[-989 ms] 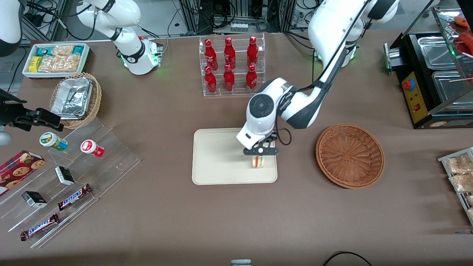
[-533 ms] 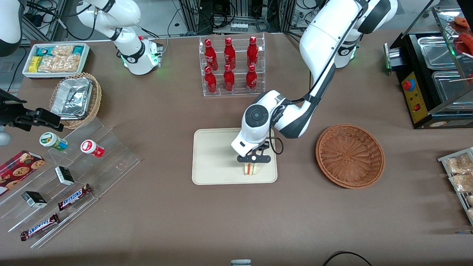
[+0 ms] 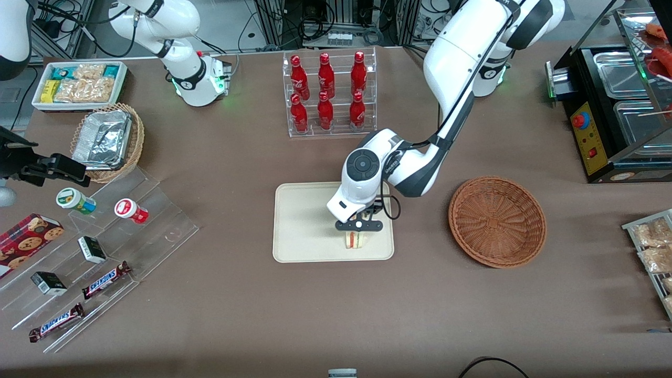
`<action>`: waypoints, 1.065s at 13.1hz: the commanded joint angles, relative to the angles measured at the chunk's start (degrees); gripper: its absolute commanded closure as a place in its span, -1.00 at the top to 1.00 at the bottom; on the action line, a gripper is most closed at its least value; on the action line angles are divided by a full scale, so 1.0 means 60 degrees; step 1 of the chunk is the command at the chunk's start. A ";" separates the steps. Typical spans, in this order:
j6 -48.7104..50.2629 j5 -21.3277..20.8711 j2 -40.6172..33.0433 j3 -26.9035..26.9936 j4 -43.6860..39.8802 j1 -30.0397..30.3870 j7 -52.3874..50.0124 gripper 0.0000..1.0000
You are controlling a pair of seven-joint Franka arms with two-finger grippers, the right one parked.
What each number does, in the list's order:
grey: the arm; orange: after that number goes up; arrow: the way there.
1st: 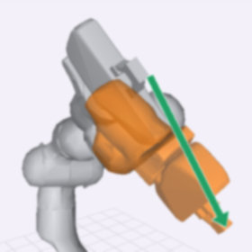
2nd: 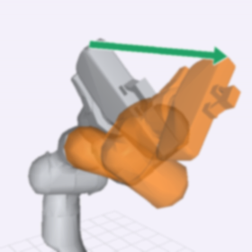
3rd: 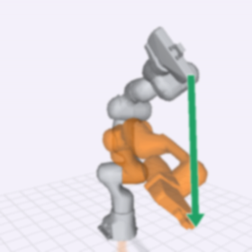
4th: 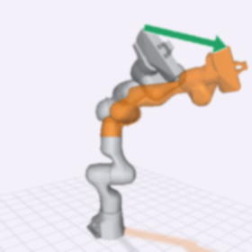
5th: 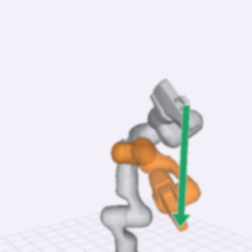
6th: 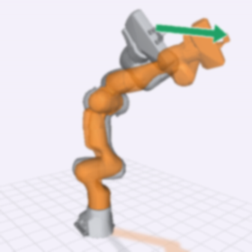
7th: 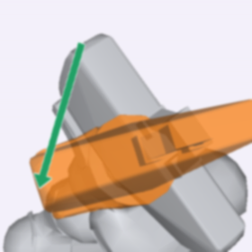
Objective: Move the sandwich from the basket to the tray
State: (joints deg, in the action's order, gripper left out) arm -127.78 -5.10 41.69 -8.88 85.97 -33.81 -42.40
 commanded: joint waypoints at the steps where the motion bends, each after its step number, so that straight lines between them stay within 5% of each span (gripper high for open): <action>1: 0.0145 -0.0162 -0.0151 0.0191 -0.0252 -0.0137 -0.0199 1.00; 9: 0.0905 -0.0074 -0.1323 0.0484 -0.0457 0.1164 0.0122 1.00; 14: 0.2442 0.0043 -0.2099 0.0484 -0.0442 0.2571 0.2070 1.00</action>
State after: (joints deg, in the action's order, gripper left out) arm -116.66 -5.12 31.99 -5.45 83.04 -21.36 -32.98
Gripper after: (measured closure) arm 0.000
